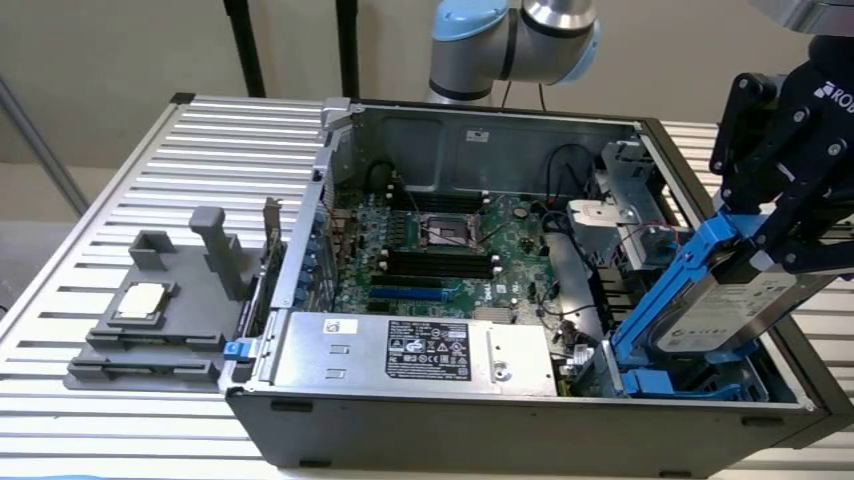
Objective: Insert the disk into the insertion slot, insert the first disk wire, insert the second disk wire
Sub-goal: 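Insert the disk into the insertion slot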
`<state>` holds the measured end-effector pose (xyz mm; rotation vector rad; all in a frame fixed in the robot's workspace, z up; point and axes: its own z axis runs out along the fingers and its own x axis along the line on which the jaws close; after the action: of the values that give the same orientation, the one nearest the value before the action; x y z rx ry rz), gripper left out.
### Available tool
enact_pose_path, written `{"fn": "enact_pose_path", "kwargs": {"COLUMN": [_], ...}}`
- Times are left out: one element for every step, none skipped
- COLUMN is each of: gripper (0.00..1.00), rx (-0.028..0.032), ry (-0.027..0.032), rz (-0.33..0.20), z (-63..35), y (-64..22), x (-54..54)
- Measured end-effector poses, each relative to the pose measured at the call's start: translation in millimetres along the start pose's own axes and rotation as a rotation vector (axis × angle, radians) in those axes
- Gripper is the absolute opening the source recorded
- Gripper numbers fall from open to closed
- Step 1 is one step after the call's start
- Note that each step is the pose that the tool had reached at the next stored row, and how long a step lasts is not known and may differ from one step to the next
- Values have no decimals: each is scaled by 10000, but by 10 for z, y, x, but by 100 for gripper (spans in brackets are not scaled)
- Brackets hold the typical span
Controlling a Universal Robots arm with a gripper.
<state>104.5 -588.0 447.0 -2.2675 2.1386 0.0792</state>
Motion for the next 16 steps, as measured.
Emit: {"fn": "enact_pose_path", "kwargs": {"gripper": [32,32,32,32,32,32,32,32,32,32,32,32,32,32,32,32], "rx": [-4,-6,-7,-7,-7,-8,-8,-8,-8,-8,-8,-8,-8,-8,-7,-7], "ry": [0,0,-1,-1,-2,-1,-1,-2,0,-1,-2,-1,-3,-8,-13,-18], "rz": [0,0,0,0,0,-1,-3,-3,-4,-5,-5,-5,-5,-5,-6,-6], "z": [-1,-1,-1,-1,0,-1,-1,0,-1,-1,-1,-2,-1,0,0,1], "y": [0,0,0,0,0,1,0,1,1,1,1,1,1,1,1,1], "x": [2,3,4,5,7,8,10,12,14,15,16,17,18,19,20,21]}}
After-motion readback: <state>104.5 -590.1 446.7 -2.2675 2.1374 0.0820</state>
